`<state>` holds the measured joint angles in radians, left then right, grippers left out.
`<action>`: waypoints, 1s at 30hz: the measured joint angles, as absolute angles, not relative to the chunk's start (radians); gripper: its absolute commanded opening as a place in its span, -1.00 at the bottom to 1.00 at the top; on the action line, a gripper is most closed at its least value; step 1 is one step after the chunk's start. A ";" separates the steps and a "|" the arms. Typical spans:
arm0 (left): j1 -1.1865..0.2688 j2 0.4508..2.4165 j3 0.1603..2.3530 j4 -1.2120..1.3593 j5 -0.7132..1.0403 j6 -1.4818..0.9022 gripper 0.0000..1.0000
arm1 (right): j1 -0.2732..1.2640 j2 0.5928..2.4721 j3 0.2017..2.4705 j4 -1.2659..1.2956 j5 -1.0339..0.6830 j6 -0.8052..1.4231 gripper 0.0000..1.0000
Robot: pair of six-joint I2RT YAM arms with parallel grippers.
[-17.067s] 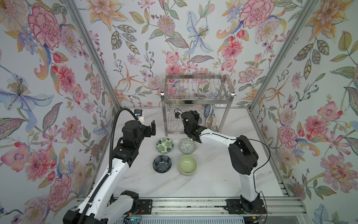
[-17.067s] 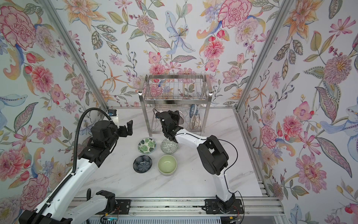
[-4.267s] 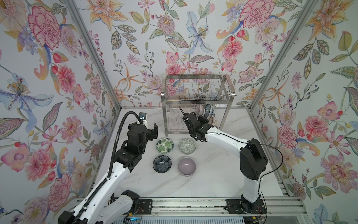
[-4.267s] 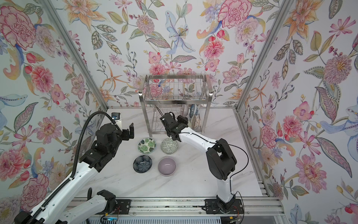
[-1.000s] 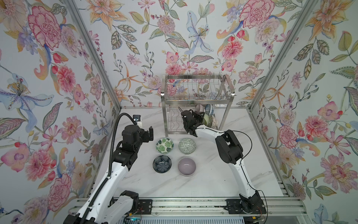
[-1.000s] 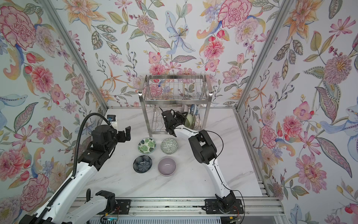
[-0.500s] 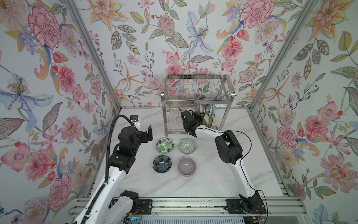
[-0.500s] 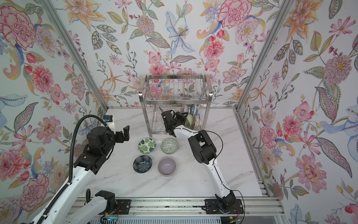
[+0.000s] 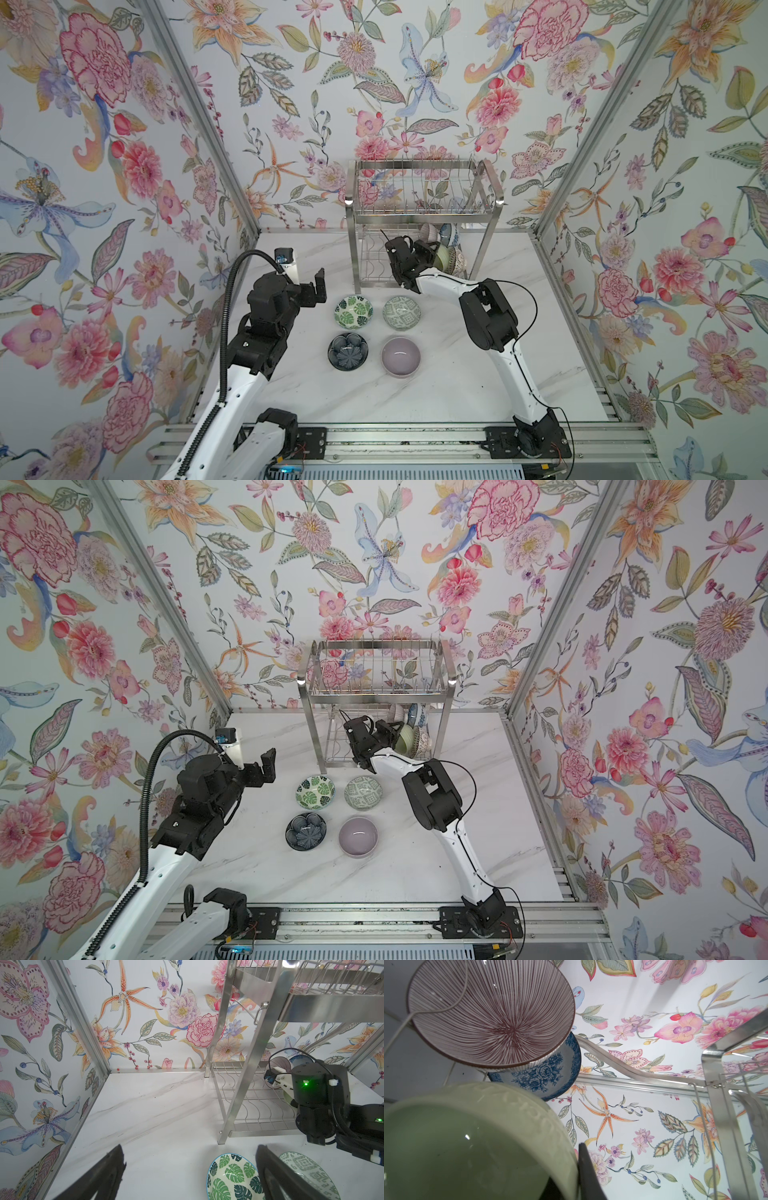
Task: Load the bowls into the dish rack
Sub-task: 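Lower the pale green bowl into the lower rack tier with the right gripper, then set the pale green bowl upright beside the maroon-patterned bowl, right gripper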
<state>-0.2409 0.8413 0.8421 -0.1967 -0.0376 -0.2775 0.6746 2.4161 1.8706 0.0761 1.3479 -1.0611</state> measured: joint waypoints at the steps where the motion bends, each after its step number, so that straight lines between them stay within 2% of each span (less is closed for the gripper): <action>1: -0.241 0.841 0.842 -0.196 -0.035 -0.278 0.99 | 0.675 2.420 1.879 0.070 1.353 -1.061 -0.84; 30: -0.238 0.834 0.838 -0.186 -0.024 -0.278 0.99 | 0.719 2.502 2.004 -0.026 1.384 -1.062 -0.71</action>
<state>-0.2379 0.8337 0.8379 -0.1864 -0.0242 -0.2783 0.7185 2.5023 2.0037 -0.0261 1.3842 -1.0618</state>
